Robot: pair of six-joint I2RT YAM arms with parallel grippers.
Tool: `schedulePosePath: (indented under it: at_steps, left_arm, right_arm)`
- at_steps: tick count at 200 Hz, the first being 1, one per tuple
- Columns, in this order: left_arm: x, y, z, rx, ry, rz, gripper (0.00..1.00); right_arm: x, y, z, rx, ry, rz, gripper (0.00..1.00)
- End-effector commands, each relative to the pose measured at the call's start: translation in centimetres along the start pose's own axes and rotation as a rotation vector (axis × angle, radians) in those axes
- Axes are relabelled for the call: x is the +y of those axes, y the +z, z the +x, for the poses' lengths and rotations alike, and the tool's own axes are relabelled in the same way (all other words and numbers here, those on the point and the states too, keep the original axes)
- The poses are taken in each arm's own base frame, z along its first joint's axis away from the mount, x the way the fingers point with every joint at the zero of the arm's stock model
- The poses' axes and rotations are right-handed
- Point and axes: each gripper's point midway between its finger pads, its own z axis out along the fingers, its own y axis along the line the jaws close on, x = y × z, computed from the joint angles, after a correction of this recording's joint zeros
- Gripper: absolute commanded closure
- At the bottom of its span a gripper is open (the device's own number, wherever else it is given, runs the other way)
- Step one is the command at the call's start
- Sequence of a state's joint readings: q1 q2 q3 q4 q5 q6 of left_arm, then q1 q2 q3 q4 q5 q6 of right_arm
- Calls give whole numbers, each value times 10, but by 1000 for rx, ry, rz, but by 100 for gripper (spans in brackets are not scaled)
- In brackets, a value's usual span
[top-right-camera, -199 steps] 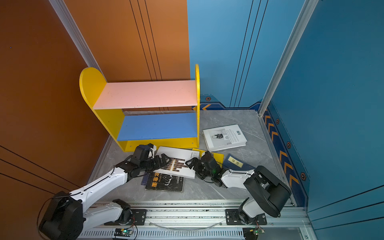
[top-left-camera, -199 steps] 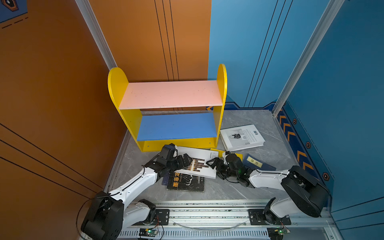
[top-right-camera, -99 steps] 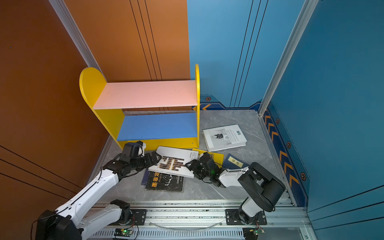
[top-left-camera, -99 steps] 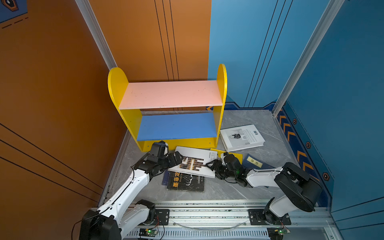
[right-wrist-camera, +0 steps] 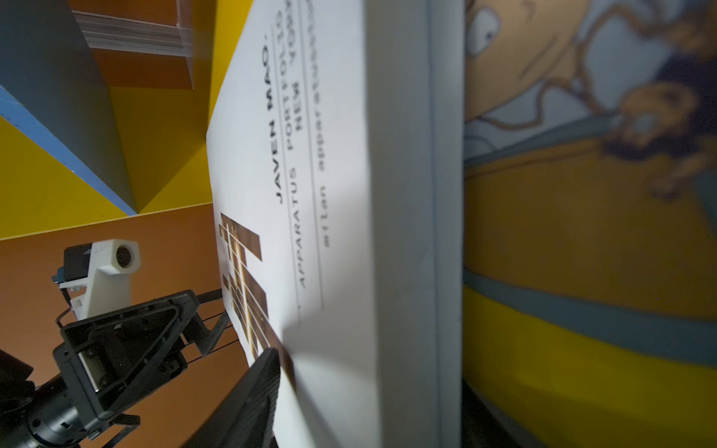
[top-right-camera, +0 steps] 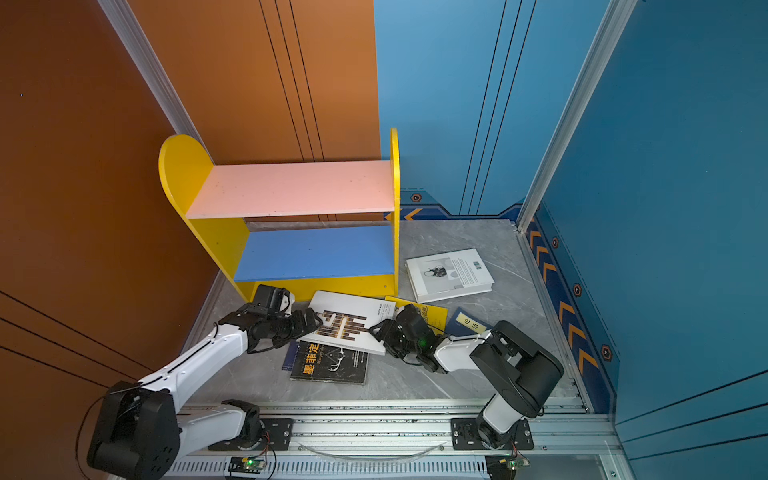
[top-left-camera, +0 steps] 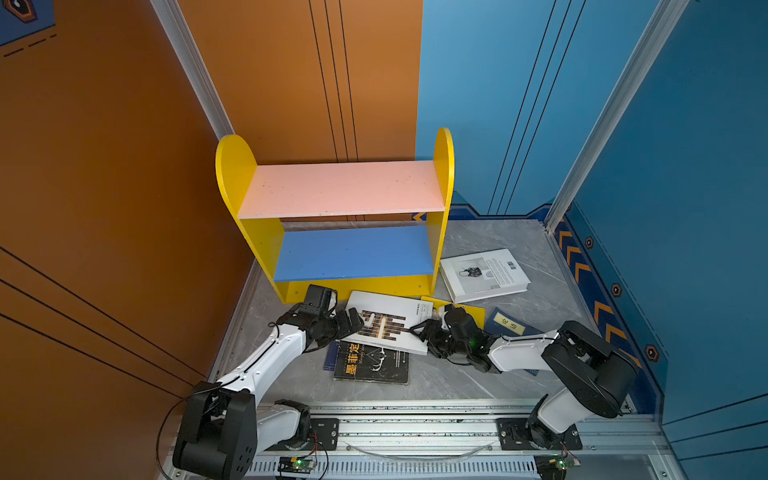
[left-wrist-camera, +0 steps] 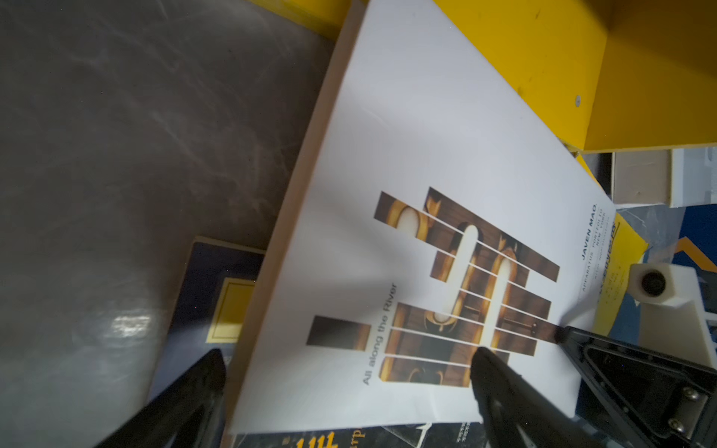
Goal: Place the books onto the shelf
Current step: 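Close both grippers on the white portfolio book's edges and lift it, then raise the white book with both grippers above the pink top shelf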
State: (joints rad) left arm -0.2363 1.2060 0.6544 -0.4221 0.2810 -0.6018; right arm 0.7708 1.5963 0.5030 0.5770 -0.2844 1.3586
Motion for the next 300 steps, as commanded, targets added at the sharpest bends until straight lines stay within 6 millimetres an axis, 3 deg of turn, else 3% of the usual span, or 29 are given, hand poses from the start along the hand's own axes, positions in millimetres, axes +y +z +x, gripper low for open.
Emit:
schedulePosePath:
  at_steps: [1,23,69,99,158,179,211,249,273,300]
  left_arm:
    - [-17,0,0,10,14,69,2]
    - [-19,-1,0,1,2,83,2]
    - [-22,-1,-1,6,-7,99,3]
    - [-28,-6,-7,-2,-21,125,3]
    - [-40,-42,-25,-51,-75,205,0]
    - [-44,-63,-30,-58,-87,242,1]
    - [-57,-97,-38,-70,-43,278,2]
    - [-89,-127,-66,-117,6,381,2]
    - [-122,-160,-87,-158,79,481,2]
    - [-153,-187,-93,-155,191,607,2]
  right_arm:
    - [26,-1,-9,-46,9,-82,34]
    - [40,-8,-16,-91,33,-138,37]
    - [62,-26,-23,-143,72,-212,51]
    - [60,-39,-25,-164,55,-139,60]
    - [58,-69,-30,-202,54,-42,83]
    - [63,-89,-31,-223,63,-14,81]
    - [94,-150,-34,-284,-3,2,80]
    - [147,-257,-38,-431,-100,-107,81]
    - [184,-321,-43,-551,-177,-233,80]
    - [228,-368,-30,-551,-283,-368,80]
